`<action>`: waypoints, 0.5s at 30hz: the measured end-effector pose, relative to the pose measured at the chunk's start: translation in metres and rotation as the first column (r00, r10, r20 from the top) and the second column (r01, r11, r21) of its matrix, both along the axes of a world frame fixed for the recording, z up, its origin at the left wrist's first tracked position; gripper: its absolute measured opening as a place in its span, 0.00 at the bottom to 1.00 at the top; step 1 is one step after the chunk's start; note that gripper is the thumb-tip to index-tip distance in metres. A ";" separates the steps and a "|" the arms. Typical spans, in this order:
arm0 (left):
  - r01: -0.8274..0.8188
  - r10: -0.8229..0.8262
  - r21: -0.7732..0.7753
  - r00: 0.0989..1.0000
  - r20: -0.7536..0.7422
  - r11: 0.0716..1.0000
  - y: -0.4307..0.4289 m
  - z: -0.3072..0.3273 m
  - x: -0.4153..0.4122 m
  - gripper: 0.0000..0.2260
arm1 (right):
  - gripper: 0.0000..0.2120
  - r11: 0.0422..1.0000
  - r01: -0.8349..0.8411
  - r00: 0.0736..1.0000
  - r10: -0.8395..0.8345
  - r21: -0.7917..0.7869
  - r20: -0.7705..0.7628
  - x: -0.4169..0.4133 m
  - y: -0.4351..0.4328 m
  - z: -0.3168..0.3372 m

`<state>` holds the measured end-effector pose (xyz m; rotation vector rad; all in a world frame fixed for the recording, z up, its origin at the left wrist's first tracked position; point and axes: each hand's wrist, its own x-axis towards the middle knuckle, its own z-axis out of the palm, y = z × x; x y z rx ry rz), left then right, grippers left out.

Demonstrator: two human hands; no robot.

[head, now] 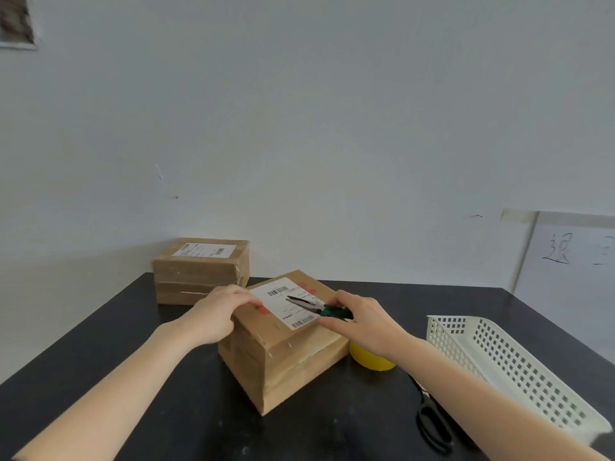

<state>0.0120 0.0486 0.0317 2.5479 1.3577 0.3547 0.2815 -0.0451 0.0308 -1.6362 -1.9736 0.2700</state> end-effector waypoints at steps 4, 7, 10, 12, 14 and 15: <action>-0.111 0.109 0.063 0.993 0.039 0.992 0.010 -0.007 0.001 0.26 | 0.16 0.999 -0.044 0.999 0.044 -0.021 -0.013 -0.004 -0.011 0.004; -0.174 0.166 0.082 0.982 0.089 0.981 0.017 -0.013 -0.003 0.22 | 0.16 0.997 -0.066 0.998 0.066 -0.046 -0.009 -0.003 -0.014 0.005; -0.223 0.210 0.066 0.965 0.159 0.973 0.018 -0.013 -0.007 0.16 | 0.16 0.994 -0.070 0.997 0.068 -0.083 -0.020 -0.002 -0.012 0.010; -0.270 0.254 0.075 0.952 0.171 0.960 0.018 -0.011 -0.009 0.13 | 0.15 0.993 -0.065 0.997 0.061 -0.100 -0.043 -0.001 -0.010 0.012; -0.302 0.285 0.090 0.945 0.161 0.949 0.016 -0.009 -0.011 0.11 | 0.15 0.994 -0.037 0.998 0.031 -0.099 -0.063 -0.002 -0.006 0.013; -0.306 0.290 0.091 0.944 0.156 0.948 0.015 -0.009 -0.013 0.11 | 0.15 0.996 -0.012 0.998 0.007 -0.093 -0.058 -0.004 -0.004 0.012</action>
